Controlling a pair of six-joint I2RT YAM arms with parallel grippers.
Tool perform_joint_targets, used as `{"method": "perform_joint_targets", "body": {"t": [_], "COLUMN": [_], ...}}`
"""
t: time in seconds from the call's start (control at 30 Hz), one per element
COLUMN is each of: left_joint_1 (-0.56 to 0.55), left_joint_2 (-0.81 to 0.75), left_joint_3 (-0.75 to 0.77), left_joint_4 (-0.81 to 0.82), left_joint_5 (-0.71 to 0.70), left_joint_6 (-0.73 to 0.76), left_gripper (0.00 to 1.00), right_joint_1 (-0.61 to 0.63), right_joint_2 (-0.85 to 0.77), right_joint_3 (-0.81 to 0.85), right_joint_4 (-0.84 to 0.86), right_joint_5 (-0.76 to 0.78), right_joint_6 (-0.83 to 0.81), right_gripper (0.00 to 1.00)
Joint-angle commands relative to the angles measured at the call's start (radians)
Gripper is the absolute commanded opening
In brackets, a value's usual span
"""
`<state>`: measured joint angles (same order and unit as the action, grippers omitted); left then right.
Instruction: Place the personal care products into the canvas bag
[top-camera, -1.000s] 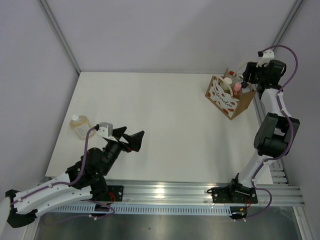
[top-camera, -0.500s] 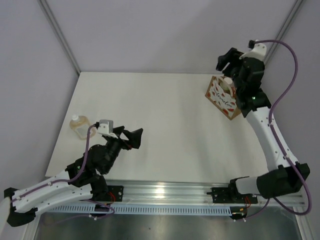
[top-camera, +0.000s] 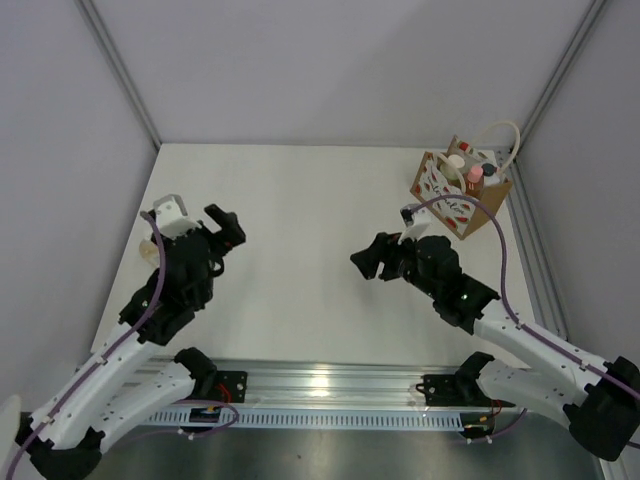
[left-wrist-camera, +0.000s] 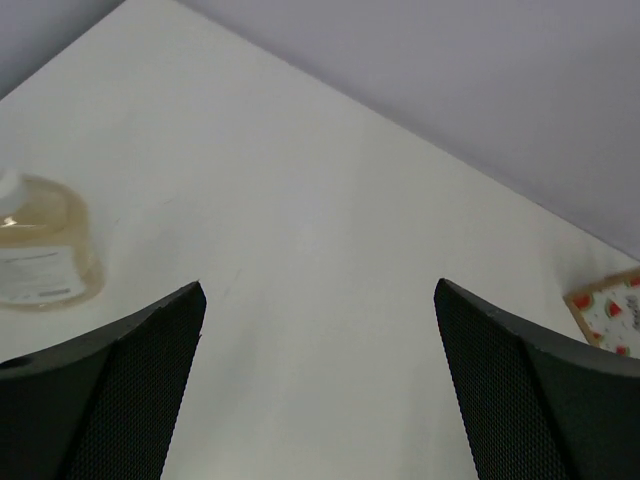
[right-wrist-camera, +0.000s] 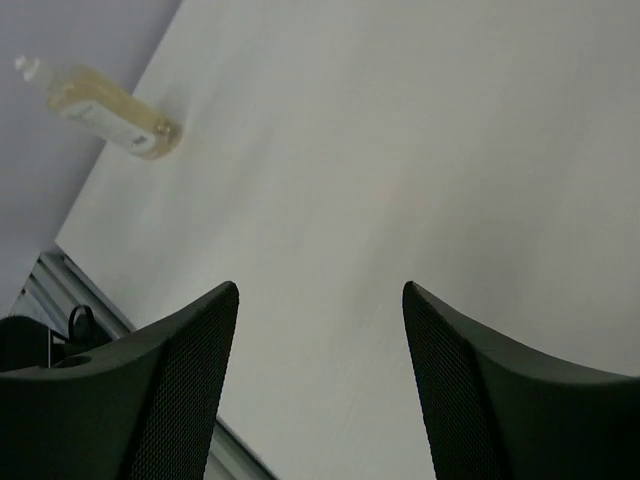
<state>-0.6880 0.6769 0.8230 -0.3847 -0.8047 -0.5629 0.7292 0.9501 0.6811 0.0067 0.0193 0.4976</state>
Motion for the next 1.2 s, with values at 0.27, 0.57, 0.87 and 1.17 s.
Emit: {"method": "perform_joint_targets", "body": {"t": [0.27,0.57,0.87,1.17], "left_joint_1": [0.547,0.68,0.769,0.826], "left_joint_2": [0.171,0.504,0.756,0.886], "left_joint_3": [0.181,0.386,0.559,0.593], "left_joint_4": [-0.353,-0.713,-0.841,-0.872], "left_joint_5": [0.081,0.088,0.115,0.056], "left_joint_6": [-0.393,-0.807,-0.905,-0.974], "left_gripper": [0.98,1.0,0.99,0.99], "right_joint_1": [0.171,0.199,0.211,0.223], "right_joint_2": [-0.022,-0.016,-0.007,0.006], "right_joint_3": [-0.08,-0.103,-0.103,-0.101], "right_joint_4": [0.168,0.177,0.19,0.203], "right_joint_5": [-0.069,-0.041,-0.059,-0.11], "right_joint_6": [0.059,0.041,0.039,0.059], "right_gripper": [0.71,0.71,0.71,0.72]}}
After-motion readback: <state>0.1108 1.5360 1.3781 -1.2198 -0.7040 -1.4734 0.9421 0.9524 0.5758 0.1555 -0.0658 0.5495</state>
